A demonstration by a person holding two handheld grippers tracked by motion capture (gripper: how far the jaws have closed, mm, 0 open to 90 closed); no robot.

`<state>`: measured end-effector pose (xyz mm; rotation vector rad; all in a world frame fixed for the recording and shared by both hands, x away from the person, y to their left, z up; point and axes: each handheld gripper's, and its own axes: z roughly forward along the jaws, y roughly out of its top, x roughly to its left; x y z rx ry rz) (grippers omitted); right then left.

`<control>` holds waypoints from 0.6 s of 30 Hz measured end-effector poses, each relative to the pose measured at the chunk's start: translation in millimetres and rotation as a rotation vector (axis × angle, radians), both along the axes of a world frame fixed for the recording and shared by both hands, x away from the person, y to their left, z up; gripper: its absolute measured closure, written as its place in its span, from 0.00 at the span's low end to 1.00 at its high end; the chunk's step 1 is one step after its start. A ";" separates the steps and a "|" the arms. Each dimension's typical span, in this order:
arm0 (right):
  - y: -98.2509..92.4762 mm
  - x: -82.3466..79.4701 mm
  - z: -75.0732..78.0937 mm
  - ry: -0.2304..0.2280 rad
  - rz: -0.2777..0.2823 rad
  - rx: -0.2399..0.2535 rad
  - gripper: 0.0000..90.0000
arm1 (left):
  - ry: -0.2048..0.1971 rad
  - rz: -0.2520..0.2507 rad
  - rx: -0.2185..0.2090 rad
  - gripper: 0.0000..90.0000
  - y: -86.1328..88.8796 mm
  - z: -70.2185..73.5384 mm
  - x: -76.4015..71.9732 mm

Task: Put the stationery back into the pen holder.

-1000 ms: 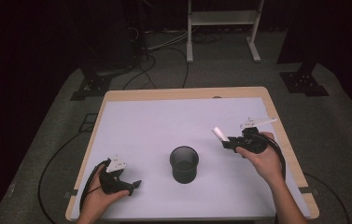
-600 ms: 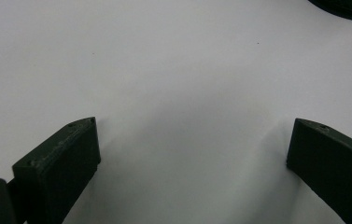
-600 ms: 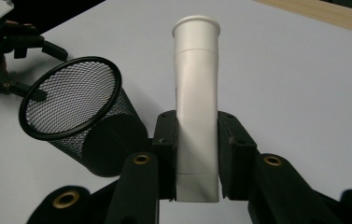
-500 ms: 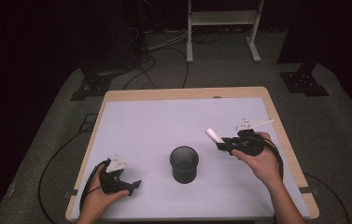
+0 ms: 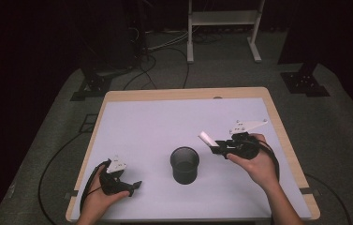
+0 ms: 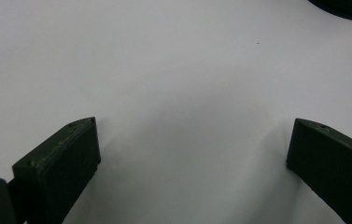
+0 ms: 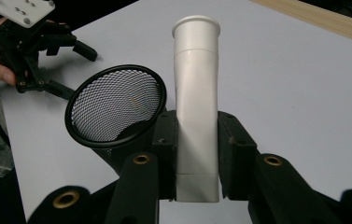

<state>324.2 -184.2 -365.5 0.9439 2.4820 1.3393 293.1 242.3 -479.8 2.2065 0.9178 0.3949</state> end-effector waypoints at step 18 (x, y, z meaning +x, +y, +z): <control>31.7 -10.4 2.1 -0.004 0.092 -0.034 0.78 | 0.000 0.000 -0.001 0.02 -0.1 0.0 0.0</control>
